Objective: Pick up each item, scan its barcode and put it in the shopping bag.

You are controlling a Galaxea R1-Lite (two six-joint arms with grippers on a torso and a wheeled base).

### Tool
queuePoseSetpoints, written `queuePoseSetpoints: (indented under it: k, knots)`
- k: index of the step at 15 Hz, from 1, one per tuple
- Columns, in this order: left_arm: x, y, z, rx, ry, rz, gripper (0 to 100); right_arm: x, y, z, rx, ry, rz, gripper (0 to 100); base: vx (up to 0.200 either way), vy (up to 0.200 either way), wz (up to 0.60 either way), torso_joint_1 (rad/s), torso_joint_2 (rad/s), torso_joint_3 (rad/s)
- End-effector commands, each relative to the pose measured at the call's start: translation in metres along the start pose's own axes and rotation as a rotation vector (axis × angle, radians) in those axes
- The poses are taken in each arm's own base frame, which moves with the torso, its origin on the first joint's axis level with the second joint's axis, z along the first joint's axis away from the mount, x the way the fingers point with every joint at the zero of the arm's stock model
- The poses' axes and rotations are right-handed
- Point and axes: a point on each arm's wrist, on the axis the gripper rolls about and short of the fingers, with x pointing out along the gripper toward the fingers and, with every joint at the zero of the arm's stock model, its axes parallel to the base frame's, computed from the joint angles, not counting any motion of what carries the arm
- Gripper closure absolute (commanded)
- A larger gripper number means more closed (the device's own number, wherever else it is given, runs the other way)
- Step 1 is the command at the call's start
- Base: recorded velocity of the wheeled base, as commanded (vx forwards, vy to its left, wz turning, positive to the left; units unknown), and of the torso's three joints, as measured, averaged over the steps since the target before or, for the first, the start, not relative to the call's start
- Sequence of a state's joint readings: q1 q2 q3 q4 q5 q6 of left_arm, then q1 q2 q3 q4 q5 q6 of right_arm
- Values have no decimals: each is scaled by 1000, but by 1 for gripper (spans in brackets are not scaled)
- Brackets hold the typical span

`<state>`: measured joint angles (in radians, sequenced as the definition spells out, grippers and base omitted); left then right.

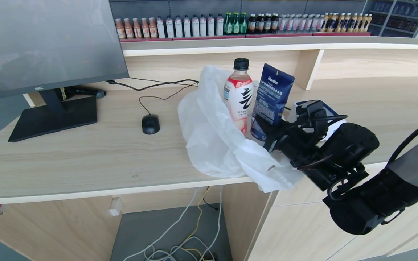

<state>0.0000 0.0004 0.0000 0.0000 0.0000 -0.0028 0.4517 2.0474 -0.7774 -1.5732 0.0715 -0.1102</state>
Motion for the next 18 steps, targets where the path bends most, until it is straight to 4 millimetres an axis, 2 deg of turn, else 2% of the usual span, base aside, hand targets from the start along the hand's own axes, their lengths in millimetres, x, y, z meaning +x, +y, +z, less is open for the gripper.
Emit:
queuePoseSetpoints:
  k: [1,8,9,18]
  knots:
    - [0,0,0,0,0,0,0,1,1,-6,1,15,3,100,0,0,0,0,0,0]
    - [0,0,0,0,0,0,0,3,-1,-3,1,1,-1,100,0,0,0,0,0,0]
    - [0,0,0,0,0,0,0,2,-2,-3,-1,3,-6,0,0,0,0,0,0,0]
    - [0,0,0,0,0,0,0,3,-5,-2,-1,-1,-12,0,0,0,0,0,0,0]
